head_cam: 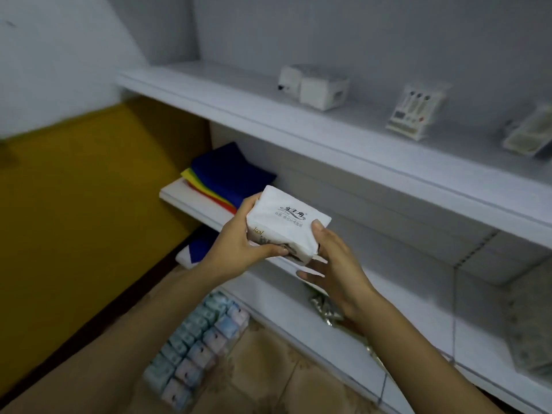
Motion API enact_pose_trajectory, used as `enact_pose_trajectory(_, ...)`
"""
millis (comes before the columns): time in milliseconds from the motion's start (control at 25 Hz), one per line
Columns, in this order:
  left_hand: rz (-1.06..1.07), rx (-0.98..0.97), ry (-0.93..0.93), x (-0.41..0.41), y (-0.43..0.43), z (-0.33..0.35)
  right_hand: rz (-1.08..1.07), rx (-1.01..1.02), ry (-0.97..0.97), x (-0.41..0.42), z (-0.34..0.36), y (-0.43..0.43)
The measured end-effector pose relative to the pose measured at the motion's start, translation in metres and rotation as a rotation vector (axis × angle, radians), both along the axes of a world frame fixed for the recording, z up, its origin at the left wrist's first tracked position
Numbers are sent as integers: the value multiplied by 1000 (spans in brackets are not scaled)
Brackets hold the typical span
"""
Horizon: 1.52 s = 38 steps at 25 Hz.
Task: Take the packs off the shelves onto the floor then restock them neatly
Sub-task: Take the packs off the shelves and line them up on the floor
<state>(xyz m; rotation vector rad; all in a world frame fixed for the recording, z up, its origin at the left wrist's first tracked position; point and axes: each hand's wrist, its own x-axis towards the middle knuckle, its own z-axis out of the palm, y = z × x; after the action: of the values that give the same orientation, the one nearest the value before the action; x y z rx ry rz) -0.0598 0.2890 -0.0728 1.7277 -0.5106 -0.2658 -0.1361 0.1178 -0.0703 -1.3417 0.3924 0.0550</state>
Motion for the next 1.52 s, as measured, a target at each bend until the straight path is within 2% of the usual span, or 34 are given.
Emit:
enact_pose_trajectory(120, 124, 31, 117, 9, 16, -40, -32, 60, 49, 21, -28, 14)
enact_pose_trajectory(240, 330, 24, 482, 17, 14, -80, -44, 79, 113, 44, -70, 14)
enact_pose_trajectory(360, 442, -166, 872, 30, 1, -115, 49, 33, 231, 64, -119, 1)
enact_pose_trajectory(400, 465, -165, 903, 34, -4, -127, 83, 29, 293, 70, -137, -4)
enact_pose_trajectory(520, 514, -79, 814, 48, -12, -179, 184, 16, 491, 95, -195, -16)
enact_pose_trajectory(640, 590, -49, 903, 62, -9, -257, 311, -75, 680, 111, -272, -15)
enact_pose_trajectory(800, 621, -41, 1009, 68, 4, -402, 363, -174, 795, 127, -400, 3)
enact_pose_trajectory(960, 704, 126, 1090, 67, 23, -565, 372, -348, 913, 129, -561, 29)
enact_pose_trajectory(1080, 689, 161, 1159, 77, 26, -674, 304, -370, 1016, 139, -669, 42)
enact_pose_trajectory(1200, 652, 116, 1235, 92, 13, -769, 221, -424, 1061, 158, -761, 39)
enact_pose_trajectory(1360, 553, 102, 1275, 118, -7, -838, 123, -407, 1058, 190, -847, 30)
enact_pose_trajectory(1440, 533, 39, 1287, 130, -12, -848, -25, -286, 1030, 203, -864, 28)
enact_pose_trajectory(1520, 473, 26, 1279, 135, -17, -848, -57, -211, 1011, 207, -868, 30)
